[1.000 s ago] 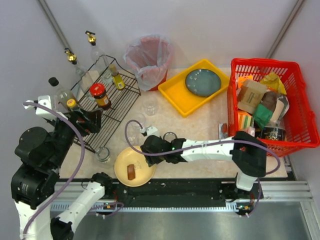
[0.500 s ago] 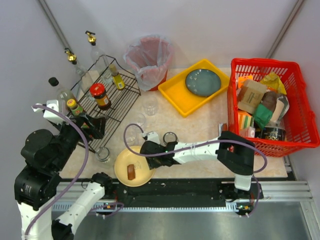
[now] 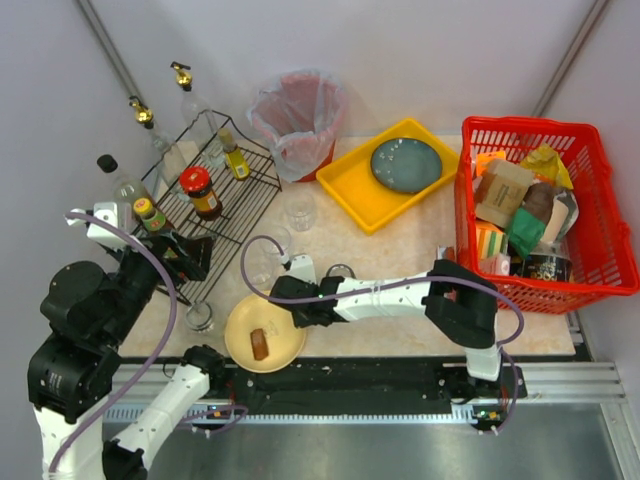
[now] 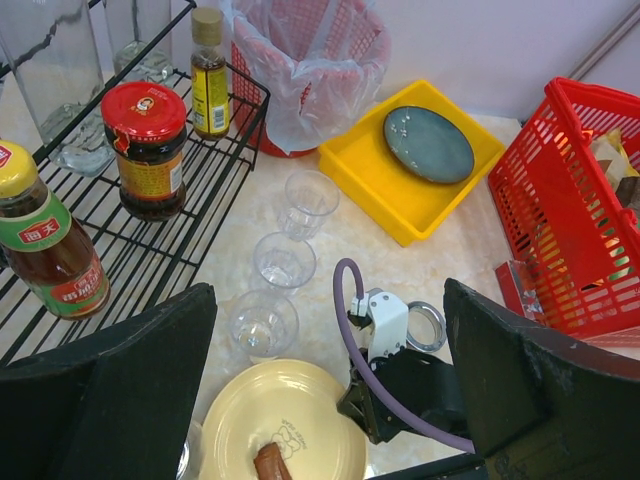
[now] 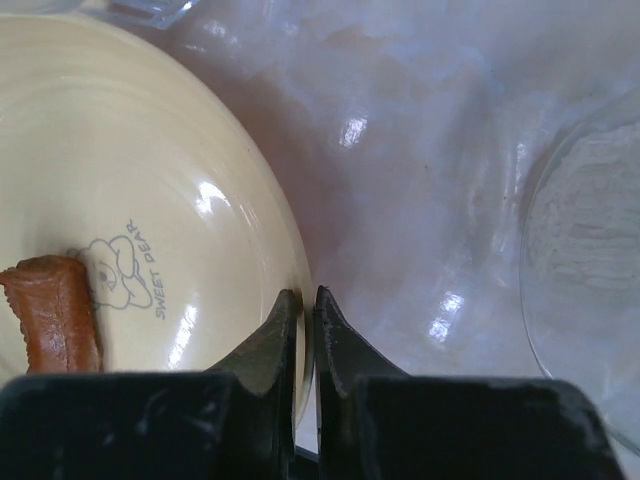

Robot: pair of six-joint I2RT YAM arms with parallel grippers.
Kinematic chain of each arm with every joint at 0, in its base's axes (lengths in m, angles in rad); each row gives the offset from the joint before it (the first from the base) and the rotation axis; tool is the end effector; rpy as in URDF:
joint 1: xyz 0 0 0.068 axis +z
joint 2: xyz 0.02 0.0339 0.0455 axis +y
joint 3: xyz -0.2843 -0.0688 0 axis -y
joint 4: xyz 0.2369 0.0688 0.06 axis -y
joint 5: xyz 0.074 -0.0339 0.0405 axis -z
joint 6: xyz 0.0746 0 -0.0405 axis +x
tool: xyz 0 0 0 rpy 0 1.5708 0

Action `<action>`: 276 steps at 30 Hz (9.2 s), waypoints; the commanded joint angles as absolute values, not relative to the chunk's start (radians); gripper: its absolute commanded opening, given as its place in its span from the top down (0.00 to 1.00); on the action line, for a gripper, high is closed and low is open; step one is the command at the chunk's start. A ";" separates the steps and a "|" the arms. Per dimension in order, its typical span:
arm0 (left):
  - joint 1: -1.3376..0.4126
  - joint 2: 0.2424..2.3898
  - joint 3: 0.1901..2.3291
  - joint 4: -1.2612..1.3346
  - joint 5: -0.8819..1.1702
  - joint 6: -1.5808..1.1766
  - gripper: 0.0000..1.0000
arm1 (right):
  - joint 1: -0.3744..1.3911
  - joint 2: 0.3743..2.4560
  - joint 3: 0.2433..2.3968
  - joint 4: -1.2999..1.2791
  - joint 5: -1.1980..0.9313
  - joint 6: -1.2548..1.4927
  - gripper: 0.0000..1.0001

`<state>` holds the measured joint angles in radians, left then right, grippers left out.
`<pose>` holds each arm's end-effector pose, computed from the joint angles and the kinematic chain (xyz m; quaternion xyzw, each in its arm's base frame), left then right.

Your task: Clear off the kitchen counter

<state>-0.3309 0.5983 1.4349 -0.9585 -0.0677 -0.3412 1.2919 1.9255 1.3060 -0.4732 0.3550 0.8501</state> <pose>0.0457 -0.0104 0.4716 -0.0263 0.7483 -0.1945 0.6337 0.1385 0.3896 0.1636 -0.1687 0.9422 0.1223 0.2623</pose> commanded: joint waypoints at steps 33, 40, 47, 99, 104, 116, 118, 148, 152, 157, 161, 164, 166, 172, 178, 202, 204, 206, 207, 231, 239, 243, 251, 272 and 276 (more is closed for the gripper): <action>-0.341 0.624 1.434 -0.884 -0.113 -0.345 0.02 | 1.169 1.467 1.150 -0.259 0.104 0.752 1.00; -0.341 0.643 1.445 -0.870 -0.147 -0.347 0.02 | 1.080 1.454 1.276 -0.409 0.086 0.772 1.00; -0.342 0.681 1.451 -0.838 -0.161 -0.348 0.02 | 0.951 1.463 1.411 -0.486 0.060 0.747 1.00; -0.341 0.678 1.350 -0.917 -0.049 -0.492 0.05 | 0.541 2.391 2.393 0.370 0.609 0.046 1.00; -0.339 0.684 1.355 -0.919 -0.058 -0.485 0.05 | 0.586 2.434 2.401 0.527 0.621 -0.211 1.00; -0.339 0.693 1.347 -0.916 -0.055 -0.468 0.05 | 0.655 2.490 2.379 0.857 0.560 -0.672 1.00; -0.341 0.693 1.345 -0.916 -0.057 -0.468 0.04 | 0.653 2.481 2.358 0.868 0.569 -0.678 1.00; -0.341 0.687 1.310 -0.858 -0.032 -0.440 0.04 | 0.615 1.965 2.113 0.396 0.828 -0.240 1.00; -0.341 0.689 1.301 -0.841 -0.018 -0.433 0.04 | 0.572 1.849 1.987 0.154 0.848 0.054 1.00; -0.341 0.693 1.284 -0.813 -0.006 -0.433 0.04 | 0.537 1.685 1.737 -0.050 0.848 0.331 1.00; -0.341 0.710 1.287 -0.805 0.035 -0.434 0.04 | 0.497 1.635 1.613 -0.168 0.836 0.484 1.00; -0.341 0.716 1.289 -0.805 0.038 -0.431 0.04 | 0.463 1.650 1.576 -0.247 0.790 0.573 1.00; -0.339 0.716 1.287 -0.807 0.038 -0.431 0.04 | 0.442 1.673 1.560 -0.284 0.763 0.621 1.00; -0.341 0.712 1.278 -0.810 0.037 -0.442 0.04 | 0.364 1.778 1.563 -0.331 0.700 0.774 1.00; -0.341 0.716 1.287 -0.819 0.026 -0.443 0.04 | 0.353 1.949 1.709 -0.428 0.748 0.854 1.00; -0.339 0.721 1.296 -0.844 0.011 -0.442 0.04 | 0.339 2.184 1.859 -0.511 0.804 0.927 0.72; -0.341 0.719 1.293 -0.845 0.009 -0.440 0.04 | 0.339 2.178 1.853 -0.511 0.801 0.923 0.68; -0.339 0.719 1.292 -0.848 -0.021 -0.439 0.04 | 0.341 2.166 1.855 -0.511 0.798 0.908 0.65; -0.341 0.721 1.292 -0.848 -0.021 -0.437 0.04 | 0.341 2.158 1.855 -0.509 0.796 0.897 0.63; -0.341 0.767 1.264 -0.836 0.140 -0.390 0.01 | 0.483 1.573 1.465 -0.402 0.104 0.270 0.01; -0.341 0.770 1.214 -0.865 0.086 -0.406 0.02 | 0.603 1.375 1.177 -0.330 -0.041 0.212 0.01; -0.341 0.767 1.167 -0.877 0.052 -0.439 0.04 | 0.707 1.348 1.120 -0.313 -0.048 0.178 0.01; -0.342 0.732 1.039 -0.805 0.014 -0.483 0.07 | 0.867 1.322 1.062 -0.252 0.021 0.195 0.01; -0.403 0.958 0.703 -0.383 -0.015 -0.466 0.34 | 0.888 1.232 0.965 -0.249 0.196 0.307 0.02; -0.429 1.063 0.698 -0.371 -0.005 -0.466 0.41 | 0.885 1.221 0.950 -0.264 0.274 0.327 0.02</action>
<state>-0.4019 0.9947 0.6849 -0.4442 0.0017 -0.4938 0.8810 1.2594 0.9615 -0.2775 0.1772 0.2928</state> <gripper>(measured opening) 0.633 0.980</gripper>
